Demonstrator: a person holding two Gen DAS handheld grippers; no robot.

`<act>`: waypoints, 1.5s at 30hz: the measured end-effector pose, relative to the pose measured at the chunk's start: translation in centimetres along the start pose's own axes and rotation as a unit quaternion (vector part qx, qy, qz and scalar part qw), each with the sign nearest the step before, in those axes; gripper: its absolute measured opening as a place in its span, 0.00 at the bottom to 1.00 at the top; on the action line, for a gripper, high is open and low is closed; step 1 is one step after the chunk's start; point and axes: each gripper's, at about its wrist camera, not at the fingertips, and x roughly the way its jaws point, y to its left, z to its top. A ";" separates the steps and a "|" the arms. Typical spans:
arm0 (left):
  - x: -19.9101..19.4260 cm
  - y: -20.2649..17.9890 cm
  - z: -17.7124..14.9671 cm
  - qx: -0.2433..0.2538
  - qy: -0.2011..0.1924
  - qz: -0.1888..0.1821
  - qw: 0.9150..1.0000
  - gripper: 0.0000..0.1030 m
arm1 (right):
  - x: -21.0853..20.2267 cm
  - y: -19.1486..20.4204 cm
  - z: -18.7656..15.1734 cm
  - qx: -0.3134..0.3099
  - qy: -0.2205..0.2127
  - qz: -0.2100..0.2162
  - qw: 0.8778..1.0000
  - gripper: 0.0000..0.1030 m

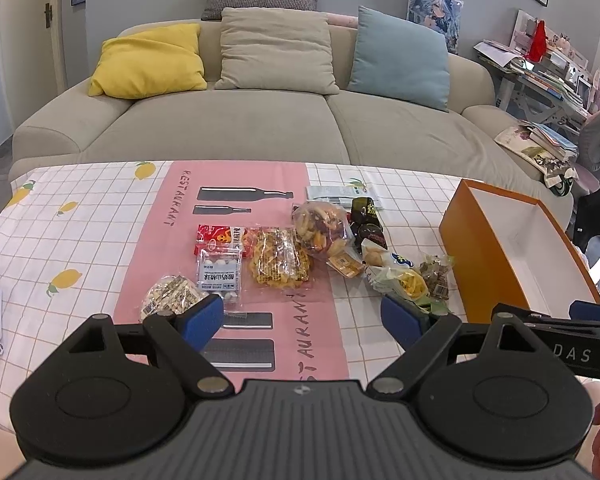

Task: Organize snacks

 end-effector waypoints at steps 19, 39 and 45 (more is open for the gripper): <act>0.2 0.0 -0.2 -0.003 0.004 -0.001 1.000 1.00 | -0.1 0.2 -0.1 -0.001 0.000 0.002 1.000 0.97; 0.4 0.3 -0.1 -0.009 0.012 -0.003 1.000 1.00 | 0.1 0.4 0.1 -0.005 0.002 0.005 1.000 0.97; 0.4 0.3 0.0 -0.010 0.013 -0.002 1.000 1.00 | 0.1 0.5 0.1 -0.004 0.002 0.005 1.000 0.97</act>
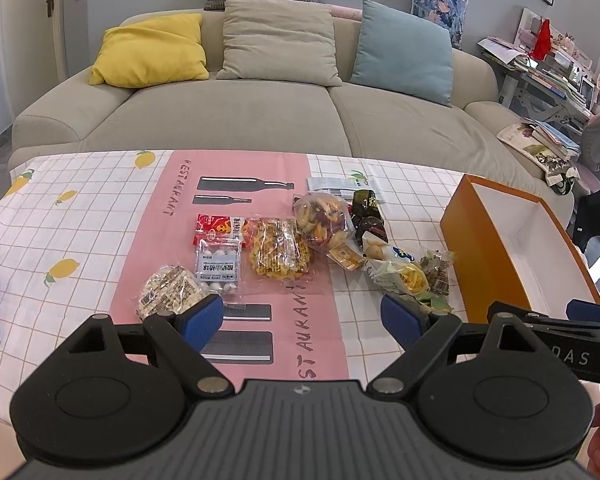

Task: Organize snacks

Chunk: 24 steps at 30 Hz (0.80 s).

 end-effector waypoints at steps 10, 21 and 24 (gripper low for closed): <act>0.2 0.3 -0.2 -0.007 0.005 -0.003 1.000 1.00 | 0.1 0.0 -0.2 0.000 0.003 0.001 1.000 0.97; 2.9 2.3 -1.2 -0.057 0.052 -0.020 0.997 0.82 | 1.0 0.3 -1.0 -0.009 -0.020 0.024 0.999 0.97; 4.3 3.1 -1.7 -0.079 0.058 -0.022 0.995 0.72 | 2.2 1.3 -1.3 -0.046 -0.022 0.036 0.998 0.87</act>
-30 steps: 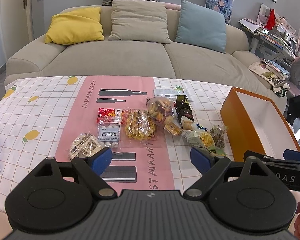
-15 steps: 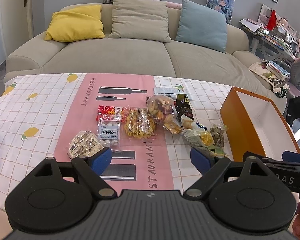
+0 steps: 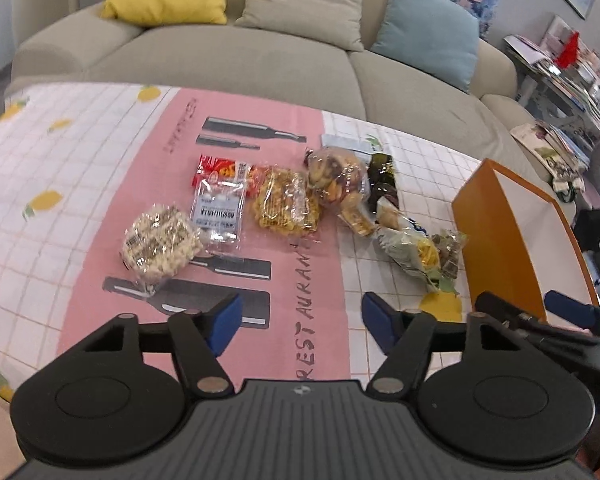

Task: Organize snacks
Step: 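Grasp the white puffed-snack bag with the left gripper while the right grasps the yellow chip bag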

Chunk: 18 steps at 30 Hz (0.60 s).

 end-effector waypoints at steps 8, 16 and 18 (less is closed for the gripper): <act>4.6 2.6 0.0 -0.068 0.033 0.004 0.997 0.49 | 5.2 1.7 -0.3 -0.055 0.036 0.005 0.998 0.73; 7.7 3.1 2.2 0.002 0.027 0.116 0.993 0.84 | 9.9 2.5 0.0 -0.058 0.073 0.009 0.996 0.81; 8.0 3.7 2.8 0.015 0.008 0.135 0.991 0.82 | 10.8 2.5 0.0 -0.055 0.080 0.008 0.995 0.81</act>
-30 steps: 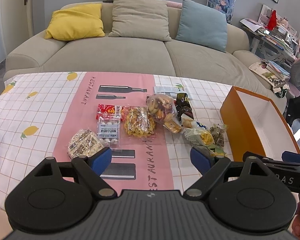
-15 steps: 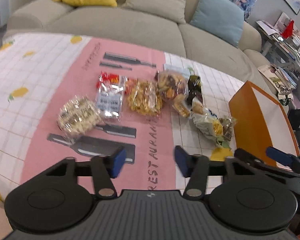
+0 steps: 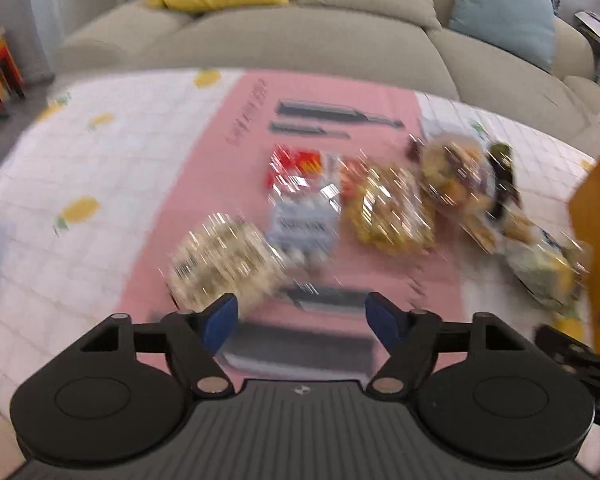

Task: Organize snacks
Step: 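Grasp the white puffed-snack bag with the left gripper while the right grasps the yellow chip bag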

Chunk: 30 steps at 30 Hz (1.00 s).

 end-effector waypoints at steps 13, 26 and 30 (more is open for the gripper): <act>4.9 0.1 0.4 0.207 0.028 0.012 0.978 0.87 | 4.4 -0.6 2.5 -0.043 -0.008 -0.031 0.999 0.88; 7.2 1.3 1.0 0.236 0.033 0.027 0.971 0.88 | 8.6 0.8 2.0 -0.120 0.017 -0.067 0.990 0.78; 7.4 1.4 1.2 0.225 0.027 0.025 0.974 0.81 | 8.6 1.0 1.8 -0.144 0.009 -0.088 0.986 0.58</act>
